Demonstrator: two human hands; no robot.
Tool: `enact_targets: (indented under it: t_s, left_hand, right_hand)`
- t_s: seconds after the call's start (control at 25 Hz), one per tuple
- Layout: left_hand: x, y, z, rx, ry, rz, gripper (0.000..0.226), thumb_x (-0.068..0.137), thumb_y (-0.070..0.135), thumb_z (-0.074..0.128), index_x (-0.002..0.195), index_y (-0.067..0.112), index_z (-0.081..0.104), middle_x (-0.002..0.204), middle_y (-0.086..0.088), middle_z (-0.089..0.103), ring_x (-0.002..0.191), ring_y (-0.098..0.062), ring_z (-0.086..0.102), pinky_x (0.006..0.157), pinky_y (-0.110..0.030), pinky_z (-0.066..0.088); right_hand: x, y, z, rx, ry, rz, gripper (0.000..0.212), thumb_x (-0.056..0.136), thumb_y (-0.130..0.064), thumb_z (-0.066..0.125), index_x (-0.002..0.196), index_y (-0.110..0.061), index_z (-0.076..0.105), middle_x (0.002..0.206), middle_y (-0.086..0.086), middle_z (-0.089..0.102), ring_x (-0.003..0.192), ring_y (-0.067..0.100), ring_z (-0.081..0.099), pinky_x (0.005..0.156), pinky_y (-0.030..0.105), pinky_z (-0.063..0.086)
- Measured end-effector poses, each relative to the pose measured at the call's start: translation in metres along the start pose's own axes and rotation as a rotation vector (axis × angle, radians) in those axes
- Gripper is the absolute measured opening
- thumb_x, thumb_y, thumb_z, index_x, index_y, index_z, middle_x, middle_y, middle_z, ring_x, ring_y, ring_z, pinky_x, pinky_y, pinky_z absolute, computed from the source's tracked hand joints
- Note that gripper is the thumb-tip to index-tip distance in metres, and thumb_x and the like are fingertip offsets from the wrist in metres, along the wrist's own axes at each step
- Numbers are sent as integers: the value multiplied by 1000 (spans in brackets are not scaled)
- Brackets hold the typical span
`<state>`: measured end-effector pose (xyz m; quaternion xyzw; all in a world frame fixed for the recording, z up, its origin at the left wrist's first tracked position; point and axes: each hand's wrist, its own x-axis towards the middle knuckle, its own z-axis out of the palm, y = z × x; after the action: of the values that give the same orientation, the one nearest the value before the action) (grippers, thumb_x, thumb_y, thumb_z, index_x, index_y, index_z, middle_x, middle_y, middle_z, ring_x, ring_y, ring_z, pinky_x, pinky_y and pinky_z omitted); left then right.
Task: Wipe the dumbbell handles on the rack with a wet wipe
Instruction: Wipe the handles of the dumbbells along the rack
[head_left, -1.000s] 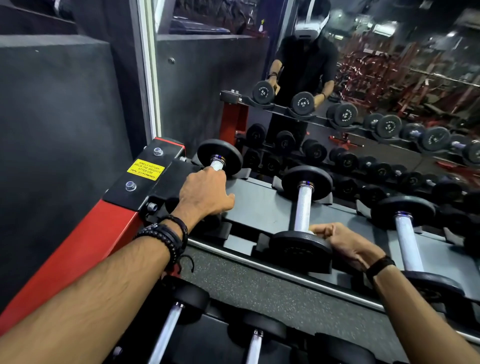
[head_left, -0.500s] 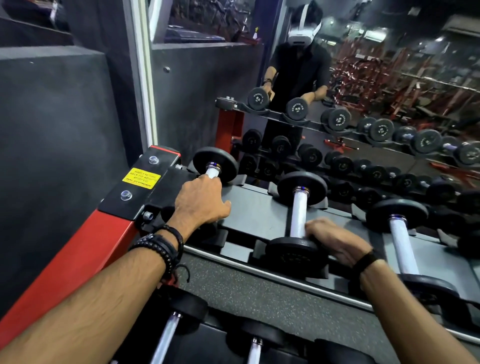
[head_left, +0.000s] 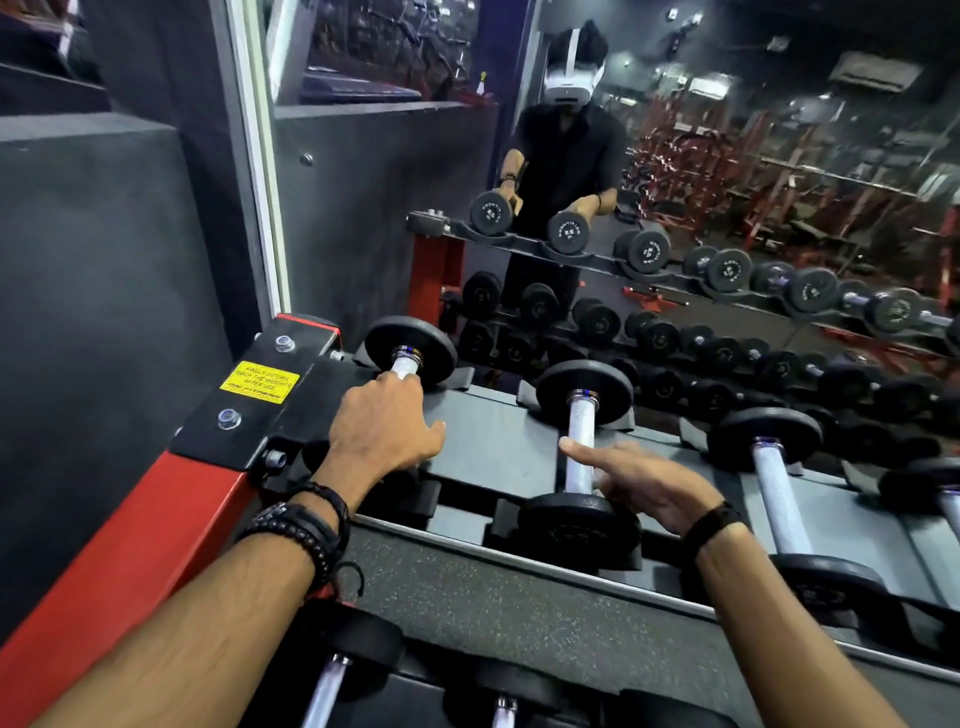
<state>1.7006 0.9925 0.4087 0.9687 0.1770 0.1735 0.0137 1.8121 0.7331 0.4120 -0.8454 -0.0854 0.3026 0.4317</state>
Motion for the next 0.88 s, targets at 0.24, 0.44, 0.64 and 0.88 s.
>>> enact_targets:
  t_s: [0.24,0.44,0.64,0.88]
  left_hand:
    - [0,1,-2,8,2,-1,53,82,53,57,116,11,54,104,-12,63,93,-33,64,67,-34,34]
    - [-1,2,-3,-4,-15,7,54,81,49,59,119,11,53,105,-13,63,94,-35,64,67,-35,35]
    - [-3,0,-5,-21,-21,7,53,81,47,59,119,10,54,105,-12,64,94,-34,65,67,-34,35]
    - [-3,-1,-7,6,-39,10,49,83,48,57,114,10,55,104,-10,63,92,-31,65,68,-34,36]
  right_hand:
    - [9,0,13,160,-98,49,43,63,-39,85,80,-9,59,72,9,63,56,17,59,54,25,51]
    - [6,0,13,126,-103,56,53,50,-18,92,94,-8,63,80,10,67,69,20,63,69,29,54]
    - [-3,4,14,341,-130,-23,39,76,11,69,108,-4,51,108,27,68,91,28,69,85,33,54]
    - [-17,4,6,181,17,-145,47,72,11,67,116,-1,55,91,19,66,72,24,60,63,27,51]
